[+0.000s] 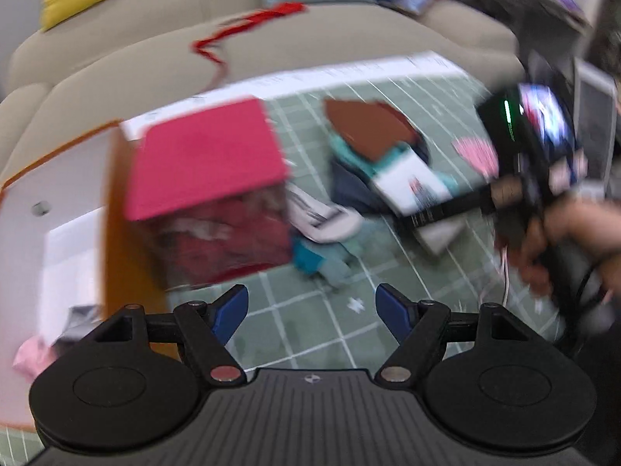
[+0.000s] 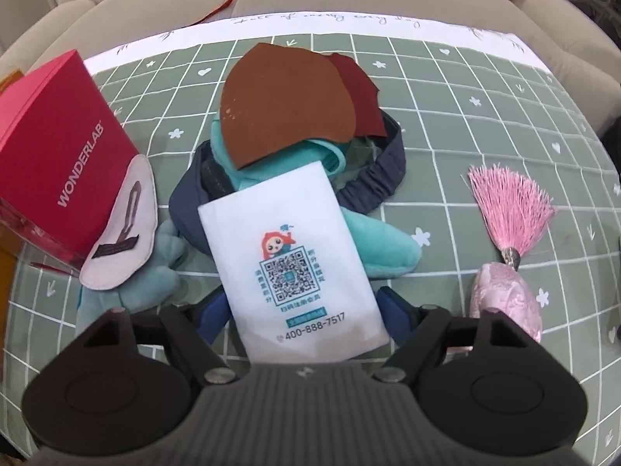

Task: Organize soft objects
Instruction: 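Close the left tool on the teal plush toy while the right tool grasps the white QR packet, then lift the teal plush with the left tool while the right tool lifts the white packet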

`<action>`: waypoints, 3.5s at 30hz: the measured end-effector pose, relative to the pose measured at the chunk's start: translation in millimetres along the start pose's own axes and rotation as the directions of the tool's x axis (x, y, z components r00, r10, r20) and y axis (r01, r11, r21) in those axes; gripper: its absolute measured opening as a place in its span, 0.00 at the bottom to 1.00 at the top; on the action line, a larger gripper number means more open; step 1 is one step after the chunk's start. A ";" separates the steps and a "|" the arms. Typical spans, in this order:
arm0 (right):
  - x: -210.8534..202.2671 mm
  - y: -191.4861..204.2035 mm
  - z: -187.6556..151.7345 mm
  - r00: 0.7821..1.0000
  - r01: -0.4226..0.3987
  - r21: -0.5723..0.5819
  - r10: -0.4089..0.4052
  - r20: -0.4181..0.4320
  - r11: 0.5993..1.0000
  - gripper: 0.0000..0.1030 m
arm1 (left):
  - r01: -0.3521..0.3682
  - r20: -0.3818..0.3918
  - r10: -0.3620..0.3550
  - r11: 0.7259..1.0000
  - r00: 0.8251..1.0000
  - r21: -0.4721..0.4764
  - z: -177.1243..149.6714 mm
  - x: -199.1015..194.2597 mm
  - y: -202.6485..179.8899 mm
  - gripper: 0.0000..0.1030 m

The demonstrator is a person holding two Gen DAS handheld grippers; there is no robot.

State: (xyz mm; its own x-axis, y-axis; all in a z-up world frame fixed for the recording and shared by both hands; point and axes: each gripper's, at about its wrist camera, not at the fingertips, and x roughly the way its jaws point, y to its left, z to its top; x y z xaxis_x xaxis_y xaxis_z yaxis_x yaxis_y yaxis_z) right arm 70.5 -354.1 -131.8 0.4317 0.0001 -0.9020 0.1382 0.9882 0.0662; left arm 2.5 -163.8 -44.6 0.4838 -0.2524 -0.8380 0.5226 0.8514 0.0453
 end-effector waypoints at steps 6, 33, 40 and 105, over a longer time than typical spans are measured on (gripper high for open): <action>-8.5 -11.0 -2.1 1.000 -0.005 0.047 0.005 -0.014 0.999 0.73 | -0.027 -0.025 0.030 0.991 0.999 0.129 -8.0 48.4 -29.2 0.83; -23.7 -51.1 -17.7 0.997 -0.073 0.169 0.076 -0.012 0.983 0.73 | -0.206 -0.012 0.222 0.923 0.975 0.324 25.7 113.4 -65.0 0.45; -22.0 -50.1 -17.2 0.997 -0.074 0.147 0.077 -0.017 0.986 0.73 | -0.174 0.005 0.179 0.949 0.984 0.262 2.7 89.9 -65.9 0.39; -54.3 -94.5 46.0 0.986 -0.153 0.369 0.117 0.120 0.917 0.72 | 0.141 0.032 -0.140 0.990 0.990 -0.016 96.5 72.8 -56.8 0.30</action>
State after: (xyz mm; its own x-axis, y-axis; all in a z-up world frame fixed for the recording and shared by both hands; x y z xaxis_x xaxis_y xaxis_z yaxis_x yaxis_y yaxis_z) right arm 75.0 -454.5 -69.4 0.5483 0.0974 -0.8306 0.3893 0.8493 0.3566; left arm 75.8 -274.9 -55.8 0.4280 -0.3838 -0.8183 0.5739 0.8148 -0.0820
